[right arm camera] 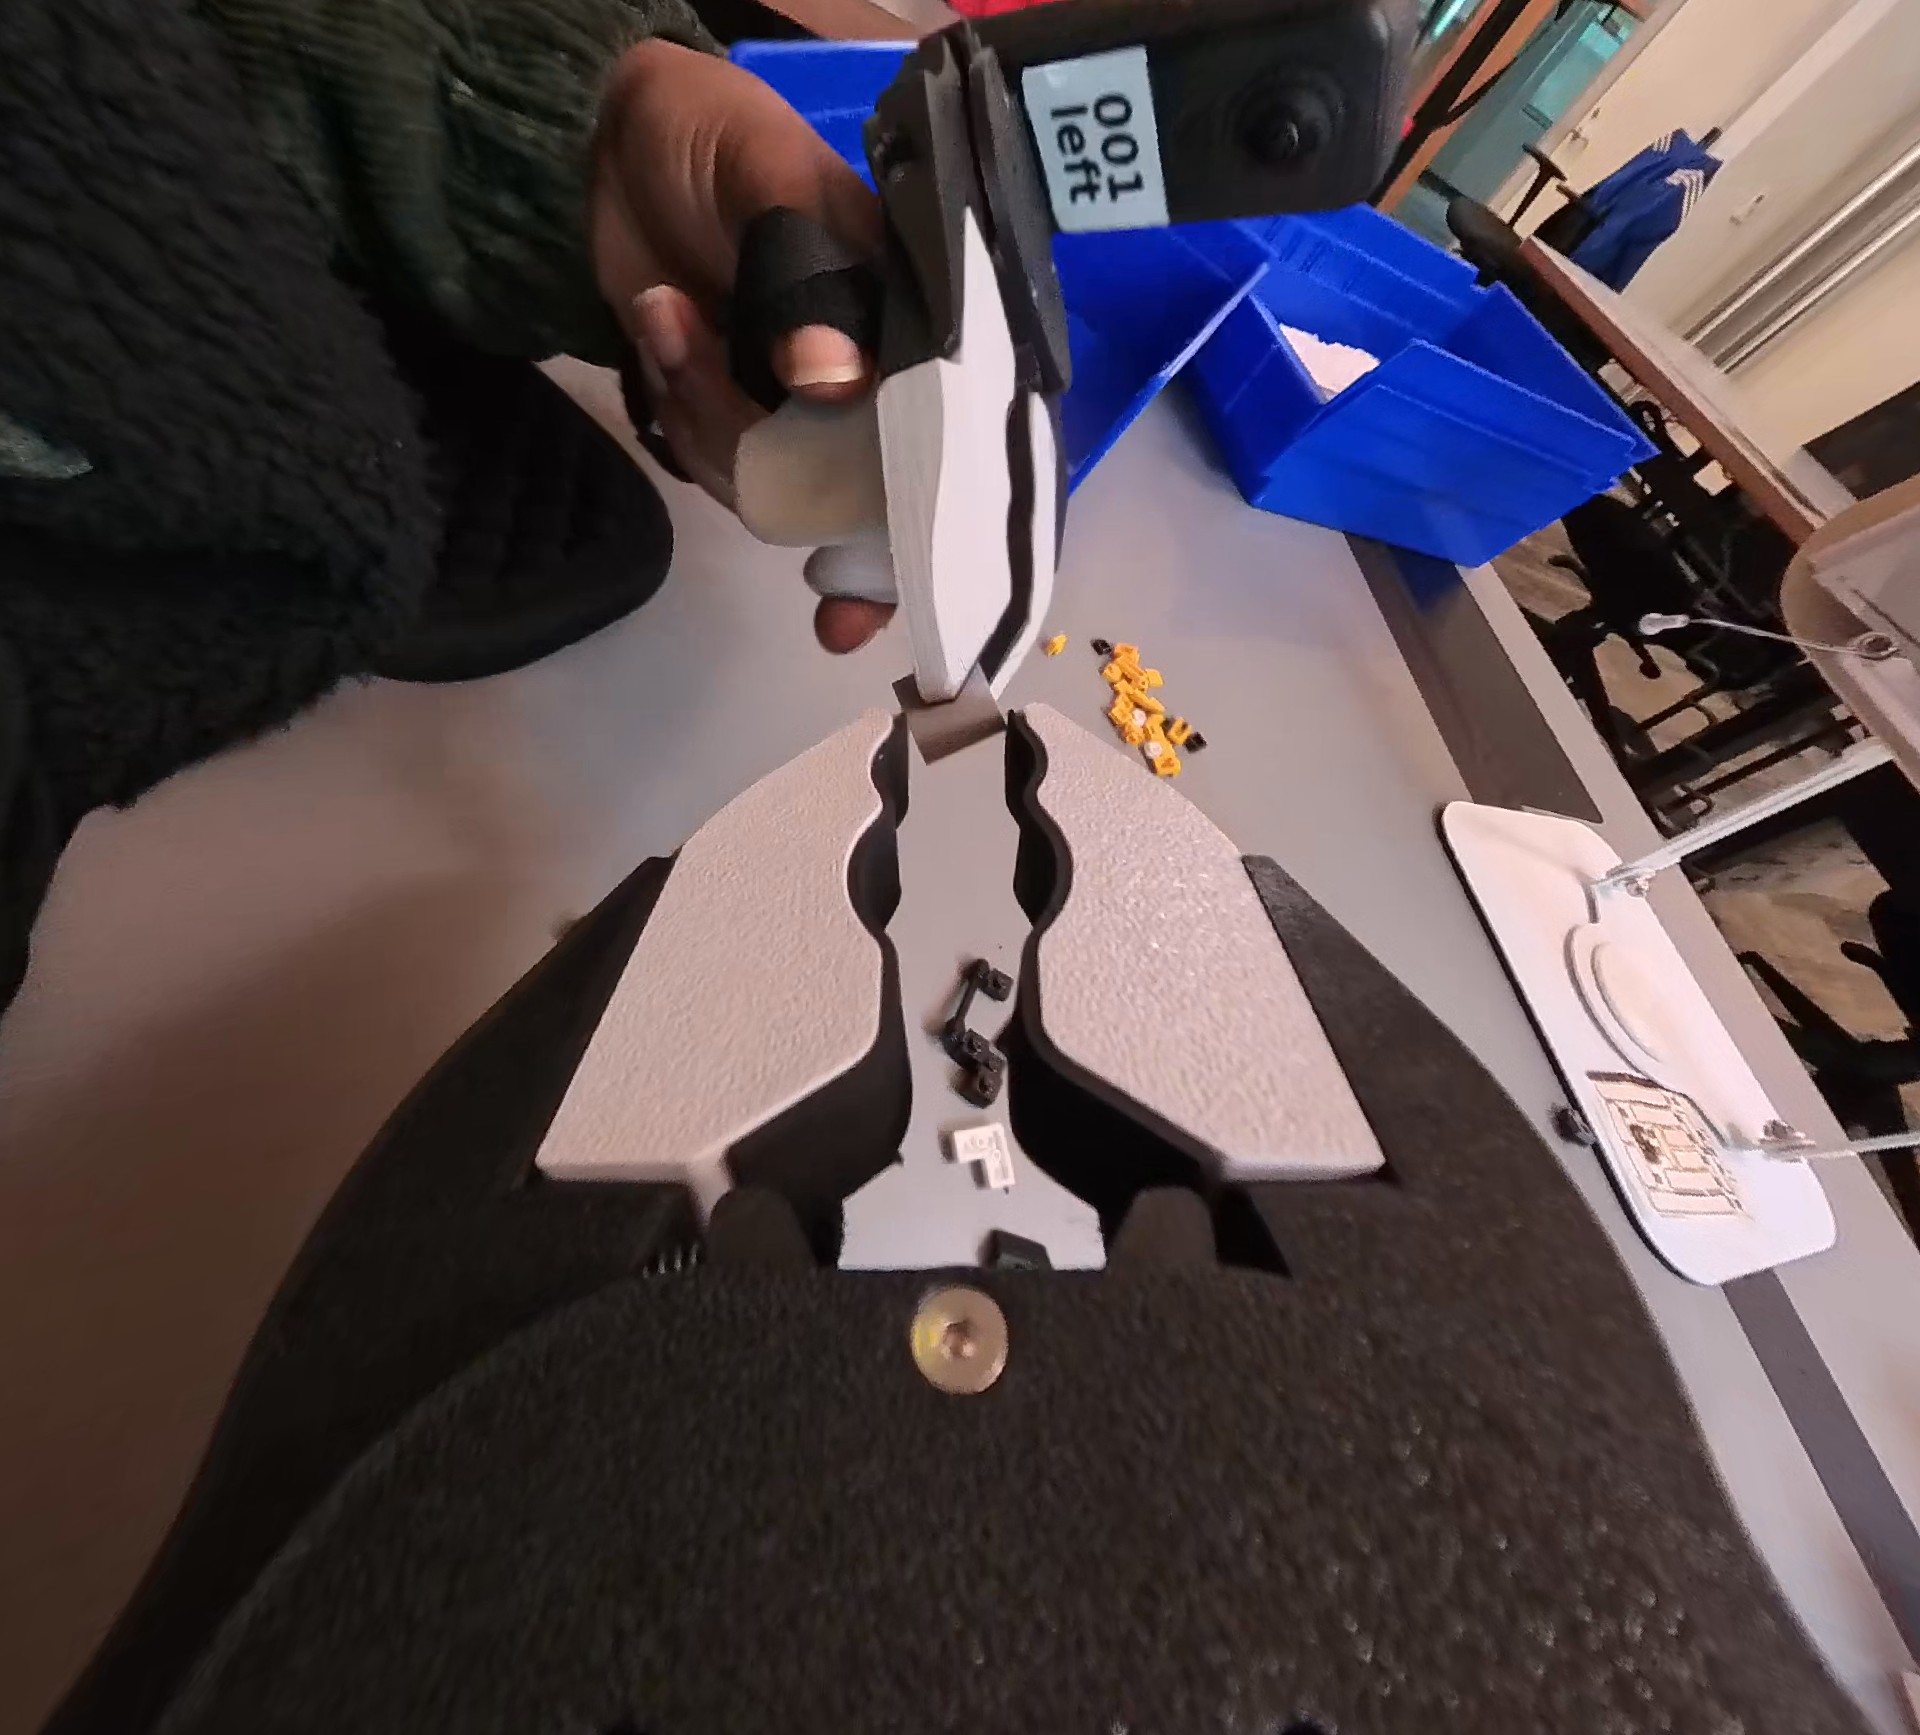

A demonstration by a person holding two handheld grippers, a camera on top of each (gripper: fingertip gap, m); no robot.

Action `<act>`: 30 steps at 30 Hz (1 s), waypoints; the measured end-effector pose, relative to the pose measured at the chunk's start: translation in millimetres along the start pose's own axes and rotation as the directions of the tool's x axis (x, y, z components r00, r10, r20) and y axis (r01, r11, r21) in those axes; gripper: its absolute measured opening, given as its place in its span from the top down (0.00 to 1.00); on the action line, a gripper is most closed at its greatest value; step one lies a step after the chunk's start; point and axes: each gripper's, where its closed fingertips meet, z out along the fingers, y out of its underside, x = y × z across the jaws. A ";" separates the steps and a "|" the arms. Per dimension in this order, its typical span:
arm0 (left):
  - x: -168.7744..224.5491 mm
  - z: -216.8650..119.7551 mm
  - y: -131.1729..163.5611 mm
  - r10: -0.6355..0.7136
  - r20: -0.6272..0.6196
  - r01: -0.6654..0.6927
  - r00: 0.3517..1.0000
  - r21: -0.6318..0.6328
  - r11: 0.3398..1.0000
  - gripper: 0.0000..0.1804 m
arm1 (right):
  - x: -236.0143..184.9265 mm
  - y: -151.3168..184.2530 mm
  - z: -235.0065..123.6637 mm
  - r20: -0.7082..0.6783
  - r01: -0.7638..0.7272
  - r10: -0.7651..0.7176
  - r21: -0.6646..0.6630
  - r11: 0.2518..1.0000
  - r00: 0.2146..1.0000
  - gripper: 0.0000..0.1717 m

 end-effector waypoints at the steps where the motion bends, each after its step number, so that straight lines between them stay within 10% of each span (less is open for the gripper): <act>1: -1.3 -3.8 -0.3 0.044 0.041 -0.044 0.998 -0.012 0.999 0.97 | 0.5 0.0 -0.2 -0.011 -0.002 0.002 0.002 1.000 1.000 0.92; 4: -30.3 -44.8 -10.1 0.232 0.363 -0.223 0.902 -0.066 0.973 0.97 | -5.7 17.7 -5.2 0.058 -0.046 0.051 -0.093 0.995 0.997 0.88; 6: -58.5 -99.1 -18.2 0.312 0.637 -0.287 0.705 -0.147 0.947 0.97 | -25.3 44.8 -14.8 0.191 -0.117 0.164 -0.233 0.965 0.968 0.85; 9: -90.0 -184.3 -15.0 0.286 0.869 -0.210 0.404 -0.217 0.953 0.97 | -60.6 89.8 -31.2 0.317 -0.111 0.264 -0.429 0.897 0.911 0.82; 13: -117.7 -250.5 15.8 0.232 0.955 0.014 0.185 -0.238 0.971 0.84 | -88.8 112.5 -31.0 0.339 -0.104 0.330 -0.541 0.834 0.881 0.82; 25: -126.6 -254.4 30.6 0.267 0.947 0.041 0.178 -0.278 0.960 0.63 | -84.1 110.9 -20.1 0.244 -0.211 0.440 -0.618 0.758 0.864 0.95; 30: -126.0 -239.6 51.5 0.280 0.910 0.121 0.304 -0.329 0.937 0.62 | -82.2 111.4 -19.7 0.242 -0.212 0.431 -0.606 0.767 0.870 0.95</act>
